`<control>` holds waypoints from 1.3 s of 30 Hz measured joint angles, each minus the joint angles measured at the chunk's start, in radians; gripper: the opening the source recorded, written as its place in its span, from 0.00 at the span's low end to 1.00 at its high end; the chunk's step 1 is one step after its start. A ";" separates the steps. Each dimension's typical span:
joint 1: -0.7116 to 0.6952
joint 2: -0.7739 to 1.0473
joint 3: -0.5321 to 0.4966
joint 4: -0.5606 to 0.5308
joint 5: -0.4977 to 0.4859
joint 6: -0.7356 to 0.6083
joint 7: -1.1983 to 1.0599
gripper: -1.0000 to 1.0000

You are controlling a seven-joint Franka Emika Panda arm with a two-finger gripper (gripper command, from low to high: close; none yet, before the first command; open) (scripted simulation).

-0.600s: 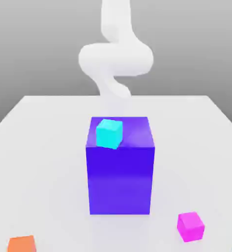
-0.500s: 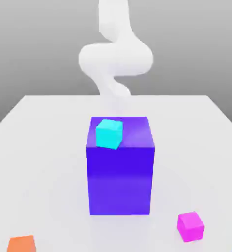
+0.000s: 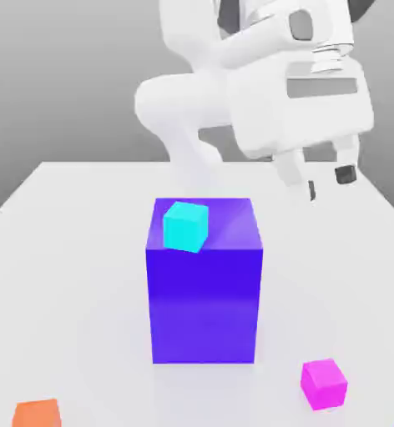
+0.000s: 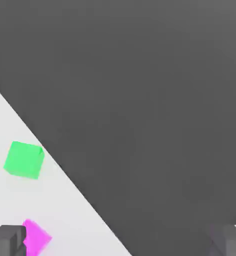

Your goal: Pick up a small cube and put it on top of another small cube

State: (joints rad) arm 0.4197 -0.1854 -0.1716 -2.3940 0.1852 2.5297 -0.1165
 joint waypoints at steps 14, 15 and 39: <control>0.094 0.391 0.056 -0.070 -0.065 0.172 -0.484 0.50; 0.100 0.416 0.057 -0.076 -0.089 0.186 -0.505 0.50; 0.102 0.514 0.103 0.115 -0.144 0.058 -0.607 0.00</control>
State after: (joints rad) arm 0.5213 0.3290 -0.0688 -2.2791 0.0408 2.5876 -0.7238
